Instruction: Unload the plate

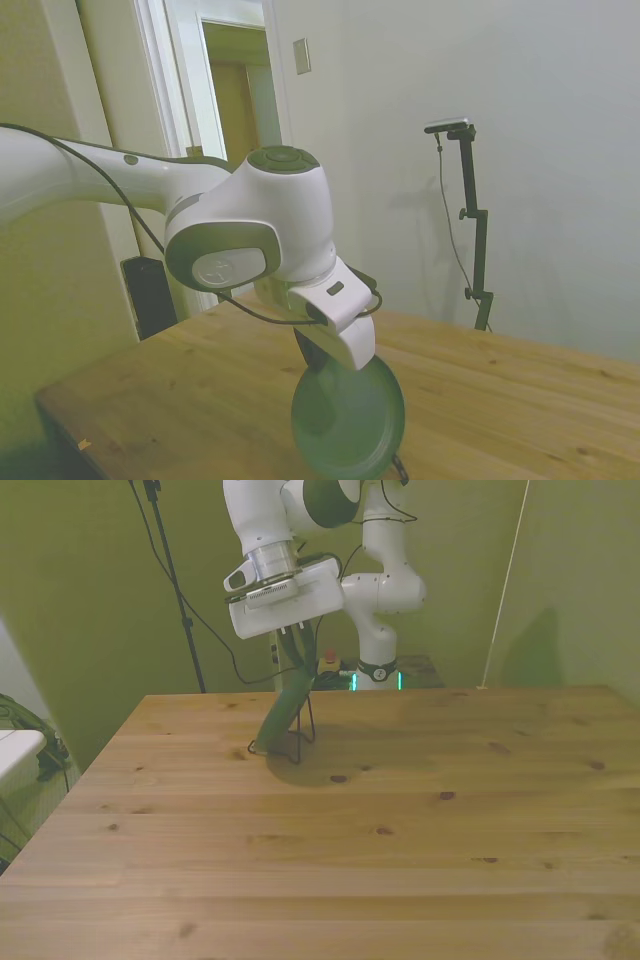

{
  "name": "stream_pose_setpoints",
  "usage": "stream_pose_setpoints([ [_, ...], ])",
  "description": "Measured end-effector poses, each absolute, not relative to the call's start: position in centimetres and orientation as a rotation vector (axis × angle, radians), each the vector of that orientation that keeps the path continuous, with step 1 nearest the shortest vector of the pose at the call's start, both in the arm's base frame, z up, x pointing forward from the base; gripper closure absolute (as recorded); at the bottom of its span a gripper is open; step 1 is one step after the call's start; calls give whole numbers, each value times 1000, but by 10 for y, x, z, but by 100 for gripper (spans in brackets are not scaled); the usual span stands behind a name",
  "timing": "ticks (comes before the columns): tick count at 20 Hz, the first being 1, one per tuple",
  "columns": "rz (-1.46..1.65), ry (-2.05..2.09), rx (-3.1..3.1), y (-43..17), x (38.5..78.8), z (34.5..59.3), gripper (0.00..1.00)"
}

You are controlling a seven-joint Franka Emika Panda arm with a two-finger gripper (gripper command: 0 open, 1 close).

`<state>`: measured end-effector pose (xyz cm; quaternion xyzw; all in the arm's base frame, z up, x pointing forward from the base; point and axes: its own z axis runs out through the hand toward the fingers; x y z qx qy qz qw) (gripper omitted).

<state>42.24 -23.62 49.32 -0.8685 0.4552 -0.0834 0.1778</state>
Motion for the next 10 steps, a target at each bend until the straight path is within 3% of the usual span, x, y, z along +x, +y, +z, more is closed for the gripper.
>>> stream_pose_setpoints([
  [10, -275, 1278, -2460, -238, 426, 507, 100],
])
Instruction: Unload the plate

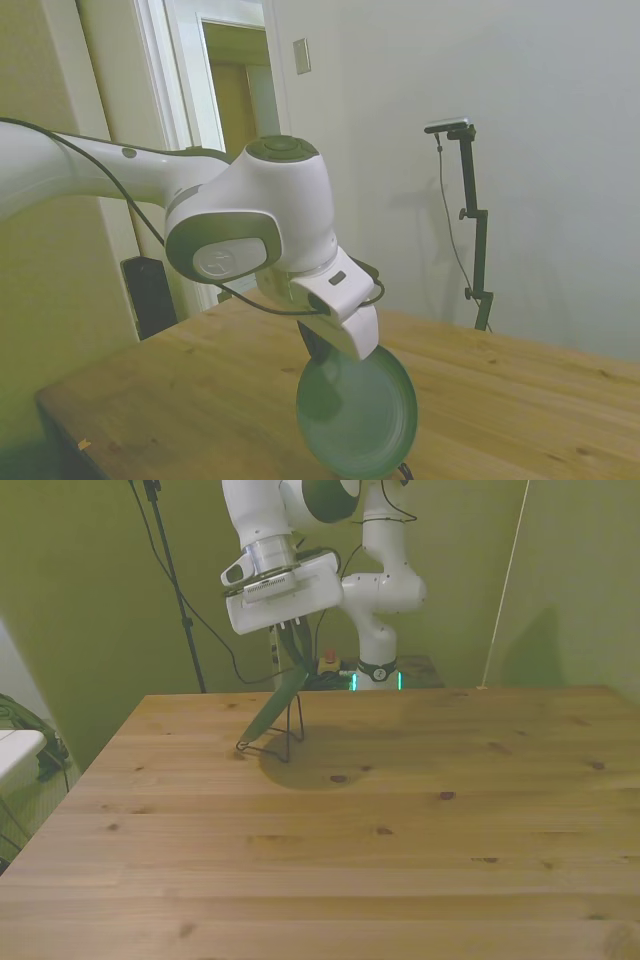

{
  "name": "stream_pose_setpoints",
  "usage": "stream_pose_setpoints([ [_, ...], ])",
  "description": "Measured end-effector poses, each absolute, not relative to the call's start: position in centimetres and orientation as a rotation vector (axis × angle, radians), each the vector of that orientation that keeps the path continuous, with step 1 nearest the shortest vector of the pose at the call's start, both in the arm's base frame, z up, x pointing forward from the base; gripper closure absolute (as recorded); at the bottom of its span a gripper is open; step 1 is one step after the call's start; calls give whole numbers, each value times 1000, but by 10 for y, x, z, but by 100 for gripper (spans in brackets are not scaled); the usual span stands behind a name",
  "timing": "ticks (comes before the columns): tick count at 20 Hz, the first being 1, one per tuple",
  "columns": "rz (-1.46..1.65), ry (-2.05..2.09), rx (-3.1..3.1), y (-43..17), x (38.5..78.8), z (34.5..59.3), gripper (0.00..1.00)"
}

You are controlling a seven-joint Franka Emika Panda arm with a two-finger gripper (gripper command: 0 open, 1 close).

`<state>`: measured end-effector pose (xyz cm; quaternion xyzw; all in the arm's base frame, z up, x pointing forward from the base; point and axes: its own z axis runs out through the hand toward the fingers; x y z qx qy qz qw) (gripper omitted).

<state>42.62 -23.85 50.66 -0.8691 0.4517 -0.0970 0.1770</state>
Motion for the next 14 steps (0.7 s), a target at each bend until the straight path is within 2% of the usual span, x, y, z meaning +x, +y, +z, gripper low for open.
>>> stream_pose_setpoints([
  [3, -292, 1273, -2462, -238, 428, 513, 100],
  [6, -308, 1249, -2467, -236, 430, 530, 100],
  [14, -391, 1158, -2464, -218, 407, 613, 100],
])
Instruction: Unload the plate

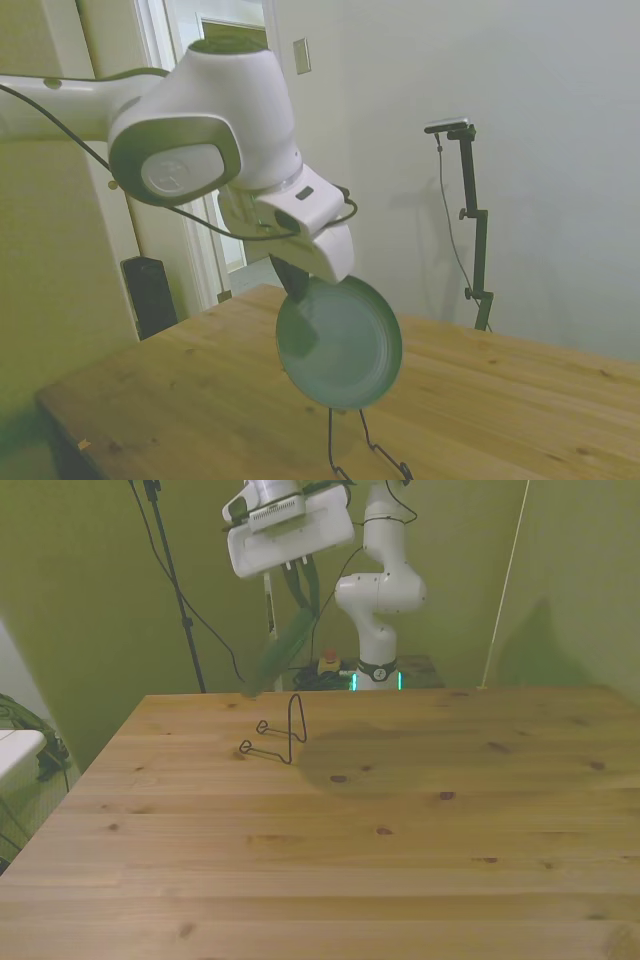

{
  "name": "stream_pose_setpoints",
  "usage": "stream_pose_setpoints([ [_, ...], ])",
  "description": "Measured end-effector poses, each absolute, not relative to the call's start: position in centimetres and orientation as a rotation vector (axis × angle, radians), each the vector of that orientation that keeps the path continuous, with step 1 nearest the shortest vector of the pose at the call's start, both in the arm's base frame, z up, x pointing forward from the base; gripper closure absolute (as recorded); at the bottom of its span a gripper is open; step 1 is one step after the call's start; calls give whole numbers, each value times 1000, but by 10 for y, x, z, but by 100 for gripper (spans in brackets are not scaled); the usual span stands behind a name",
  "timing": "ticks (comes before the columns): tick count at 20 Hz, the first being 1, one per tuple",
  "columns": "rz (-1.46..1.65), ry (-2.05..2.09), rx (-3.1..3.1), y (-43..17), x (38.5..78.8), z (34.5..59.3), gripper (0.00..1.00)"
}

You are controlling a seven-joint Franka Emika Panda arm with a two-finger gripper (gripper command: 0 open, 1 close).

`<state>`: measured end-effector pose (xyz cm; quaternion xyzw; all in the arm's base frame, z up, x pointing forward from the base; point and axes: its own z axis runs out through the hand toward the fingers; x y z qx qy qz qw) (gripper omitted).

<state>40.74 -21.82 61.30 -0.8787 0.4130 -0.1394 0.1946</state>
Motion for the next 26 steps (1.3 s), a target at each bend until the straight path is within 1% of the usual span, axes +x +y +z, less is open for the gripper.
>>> stream_pose_setpoints([
  [3, -421, 1165, -2467, -213, 425, 631, 100],
  [5, -420, 1175, -2473, -205, 446, 637, 100],
  [8, -403, 1188, -2483, -186, 491, 636, 100],
  [11, -378, 1196, -2491, -162, 540, 622, 100],
  [14, -342, 1207, -2501, -142, 585, 597, 100],
  [16, -315, 1215, -2510, -129, 609, 574, 100],
  [18, -288, 1221, -2529, -112, 629, 547, 100],
  [22, -234, 1215, -2580, -81, 651, 495, 100],
  [25, -199, 1207, -2615, -69, 657, 459, 100],
  [26, -191, 1205, -2624, -66, 657, 451, 100],
])
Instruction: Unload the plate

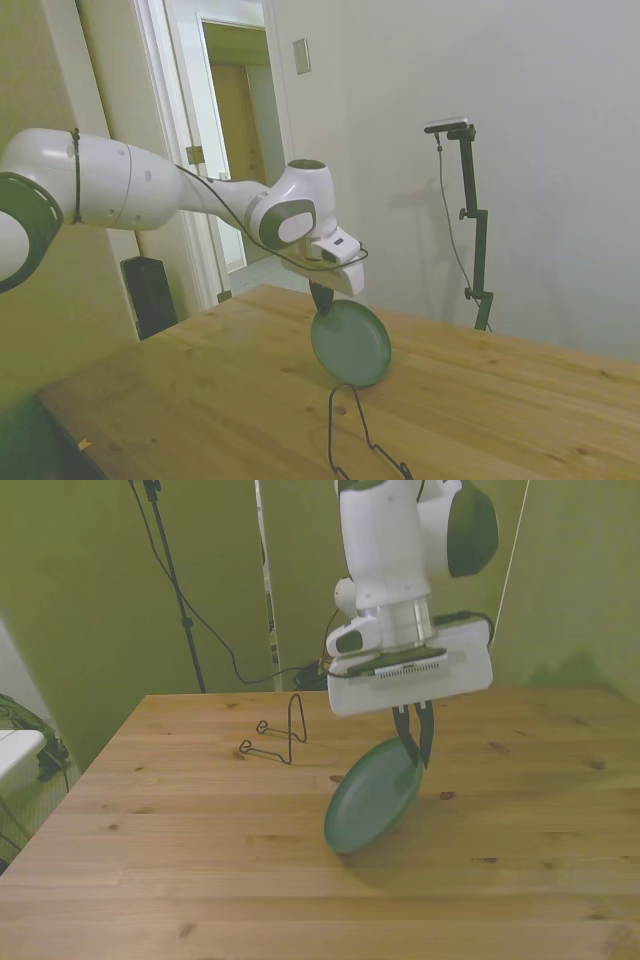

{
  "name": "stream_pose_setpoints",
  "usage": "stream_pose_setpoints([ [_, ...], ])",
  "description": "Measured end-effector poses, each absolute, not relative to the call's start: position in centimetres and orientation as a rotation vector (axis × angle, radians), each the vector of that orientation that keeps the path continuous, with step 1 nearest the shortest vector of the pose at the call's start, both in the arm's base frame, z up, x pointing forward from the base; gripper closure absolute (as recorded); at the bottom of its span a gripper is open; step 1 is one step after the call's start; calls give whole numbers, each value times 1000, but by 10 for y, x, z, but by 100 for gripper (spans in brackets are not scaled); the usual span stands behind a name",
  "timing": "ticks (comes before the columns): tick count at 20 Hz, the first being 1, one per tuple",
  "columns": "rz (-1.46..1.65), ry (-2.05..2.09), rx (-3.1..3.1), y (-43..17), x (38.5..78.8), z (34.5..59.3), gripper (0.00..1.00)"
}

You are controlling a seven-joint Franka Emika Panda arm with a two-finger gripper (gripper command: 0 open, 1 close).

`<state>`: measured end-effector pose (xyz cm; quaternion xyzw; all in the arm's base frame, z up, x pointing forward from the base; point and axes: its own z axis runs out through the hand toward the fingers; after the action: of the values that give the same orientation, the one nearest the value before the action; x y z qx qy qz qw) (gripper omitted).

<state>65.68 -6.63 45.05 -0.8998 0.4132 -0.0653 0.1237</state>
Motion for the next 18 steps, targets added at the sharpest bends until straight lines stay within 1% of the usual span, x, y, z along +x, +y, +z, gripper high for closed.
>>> stream_pose_setpoints([
  [5, -146, 1199, -2649, -58, 652, 426, 100],
  [6, -133, 1200, -2653, -58, 650, 421, 0],
  [9, -102, 1209, -2663, -58, 644, 405, 0],
  [15, -93, 1226, -2661, -65, 639, 400, 0],
  [18, -75, 1236, -2663, -69, 635, 393, 0],
])
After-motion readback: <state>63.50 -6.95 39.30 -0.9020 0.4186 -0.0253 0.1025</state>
